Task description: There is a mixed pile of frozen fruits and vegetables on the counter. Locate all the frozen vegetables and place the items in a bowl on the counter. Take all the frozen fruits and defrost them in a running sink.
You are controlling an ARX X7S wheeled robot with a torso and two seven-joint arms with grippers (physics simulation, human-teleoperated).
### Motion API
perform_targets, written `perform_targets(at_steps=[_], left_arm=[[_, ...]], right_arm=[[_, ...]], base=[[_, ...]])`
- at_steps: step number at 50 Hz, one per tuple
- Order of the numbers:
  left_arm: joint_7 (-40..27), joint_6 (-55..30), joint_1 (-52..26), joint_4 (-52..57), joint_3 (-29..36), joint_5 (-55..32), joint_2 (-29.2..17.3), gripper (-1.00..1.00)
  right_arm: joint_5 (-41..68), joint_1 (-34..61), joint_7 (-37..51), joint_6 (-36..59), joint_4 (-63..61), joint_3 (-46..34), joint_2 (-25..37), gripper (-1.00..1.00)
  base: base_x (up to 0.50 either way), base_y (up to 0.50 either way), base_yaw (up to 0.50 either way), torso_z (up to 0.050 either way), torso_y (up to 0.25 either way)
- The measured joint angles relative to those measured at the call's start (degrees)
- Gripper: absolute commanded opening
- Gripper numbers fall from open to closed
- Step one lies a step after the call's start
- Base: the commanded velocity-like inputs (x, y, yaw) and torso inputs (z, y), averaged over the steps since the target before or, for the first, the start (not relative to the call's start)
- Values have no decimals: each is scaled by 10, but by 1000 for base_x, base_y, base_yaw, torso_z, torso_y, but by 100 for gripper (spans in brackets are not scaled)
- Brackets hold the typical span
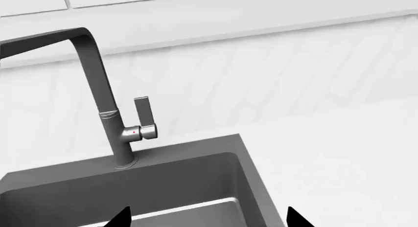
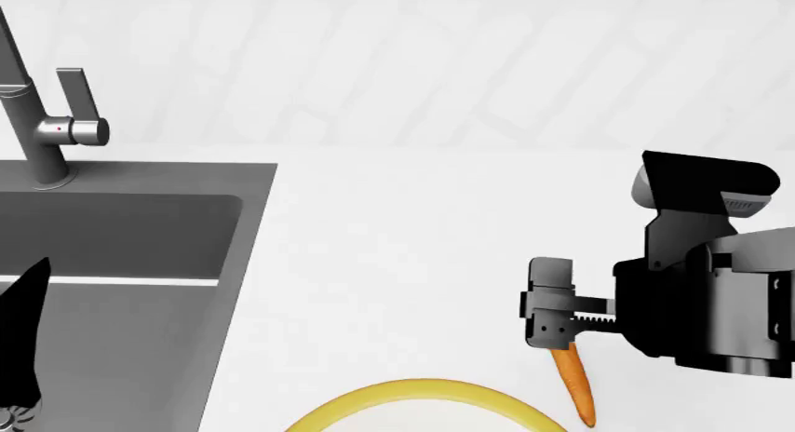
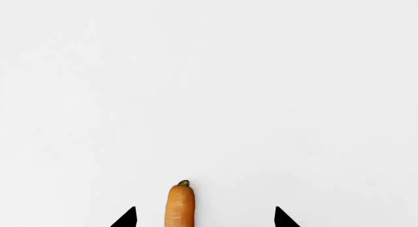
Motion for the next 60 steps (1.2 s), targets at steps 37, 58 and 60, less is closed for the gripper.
perform_targets(at_steps=[37,58,60], left_arm=[[18,43,32,-2,17,14,-16,100],[-7,48,17,-12,24,-13,-23,100],[-10,49,16,-13,24,-16,-24,100]], right_arm=[[-102,5,-74,-22,10,-97,-48,-100],[16,69,22,23,-104,-18,21,-100],[41,67,41,28,-131,-8,33,-100]], base=[[0,0,0,0,0],[0,0,0,0,0],[0,0,0,0,0]])
